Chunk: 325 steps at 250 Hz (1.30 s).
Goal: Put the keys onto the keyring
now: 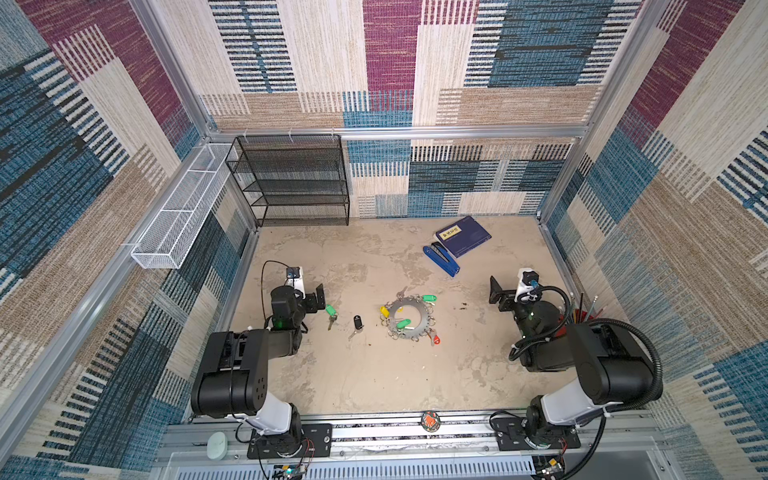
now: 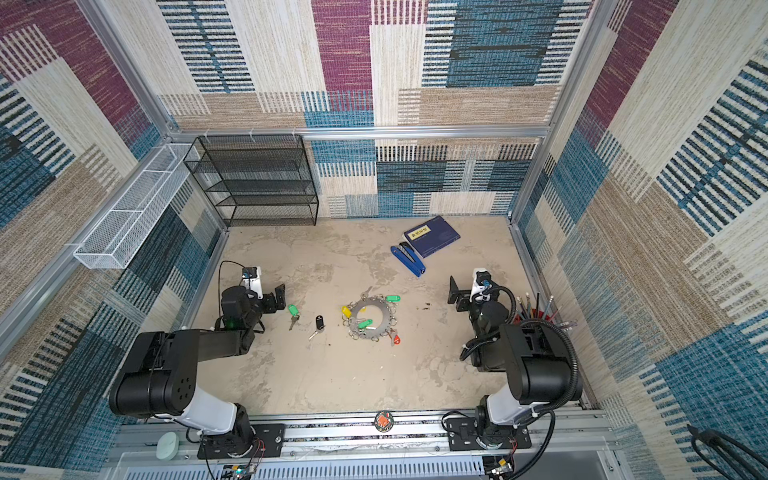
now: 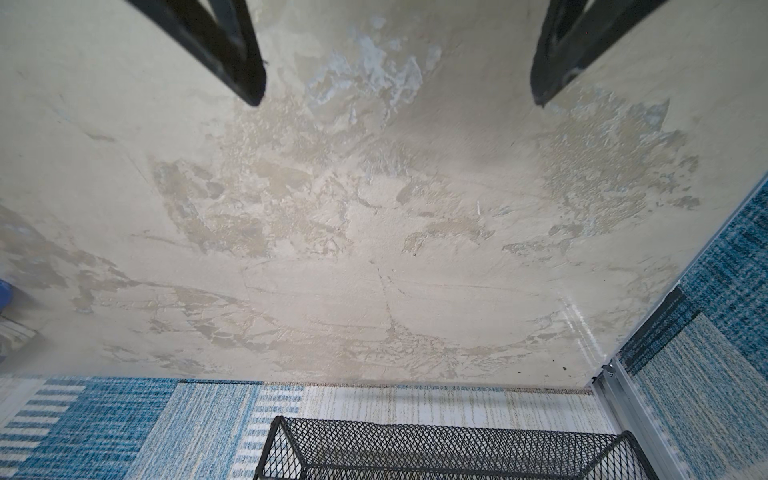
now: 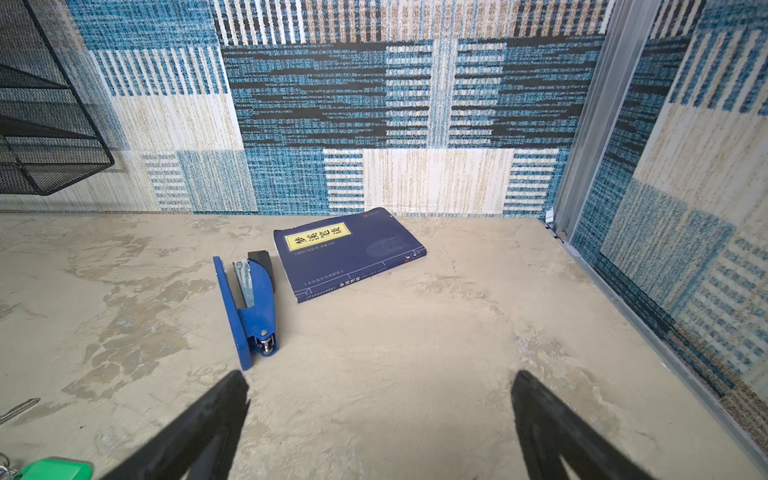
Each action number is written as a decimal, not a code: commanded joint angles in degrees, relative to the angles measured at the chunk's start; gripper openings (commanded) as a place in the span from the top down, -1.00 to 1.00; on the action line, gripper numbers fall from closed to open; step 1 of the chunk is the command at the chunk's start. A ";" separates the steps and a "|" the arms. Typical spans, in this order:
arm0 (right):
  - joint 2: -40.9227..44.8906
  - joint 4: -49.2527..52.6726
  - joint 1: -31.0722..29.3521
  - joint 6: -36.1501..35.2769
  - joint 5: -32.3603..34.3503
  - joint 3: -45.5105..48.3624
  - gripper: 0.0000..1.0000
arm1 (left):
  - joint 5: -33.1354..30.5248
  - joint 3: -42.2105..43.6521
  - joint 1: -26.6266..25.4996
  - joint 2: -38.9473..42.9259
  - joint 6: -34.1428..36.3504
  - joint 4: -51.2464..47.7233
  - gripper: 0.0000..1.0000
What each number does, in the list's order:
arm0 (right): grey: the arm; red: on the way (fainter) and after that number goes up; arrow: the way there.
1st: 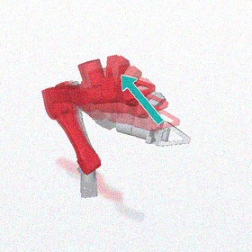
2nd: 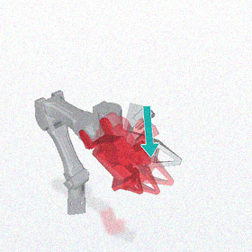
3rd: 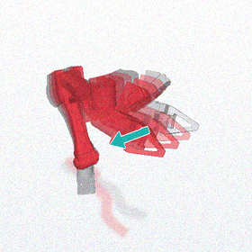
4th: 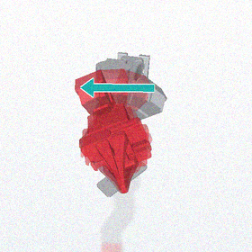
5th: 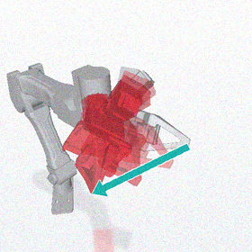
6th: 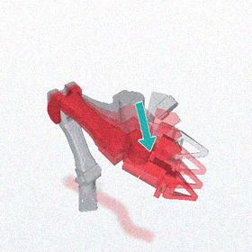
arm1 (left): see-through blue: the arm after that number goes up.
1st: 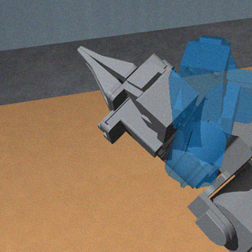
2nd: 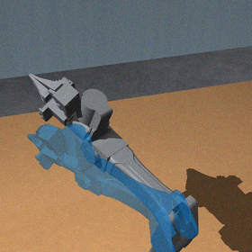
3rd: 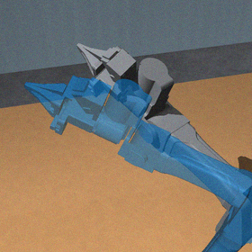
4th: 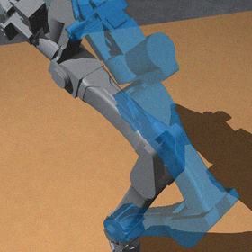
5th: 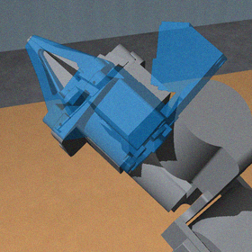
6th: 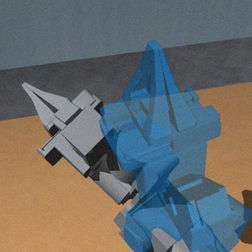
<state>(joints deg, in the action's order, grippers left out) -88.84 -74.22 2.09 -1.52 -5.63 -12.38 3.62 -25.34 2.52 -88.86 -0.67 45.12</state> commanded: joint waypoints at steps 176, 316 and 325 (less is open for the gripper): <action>8.65 33.95 2.18 37.47 -16.09 -23.25 -0.99 | -6.95 -20.62 -14.93 24.89 -20.51 -59.98 -0.99; 8.07 62.74 -4.10 45.75 -13.76 -28.93 -0.99 | 5.74 -47.01 -35.06 -6.50 -22.97 -75.15 -0.89; 8.69 64.63 -4.90 44.23 -13.91 -28.92 -0.99 | 6.74 -48.95 -35.75 -8.79 -22.51 -75.39 -0.82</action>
<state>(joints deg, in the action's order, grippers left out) -82.19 -22.33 -0.84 48.88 -23.27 -40.77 6.94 -69.30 -30.94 -92.40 -26.76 -28.16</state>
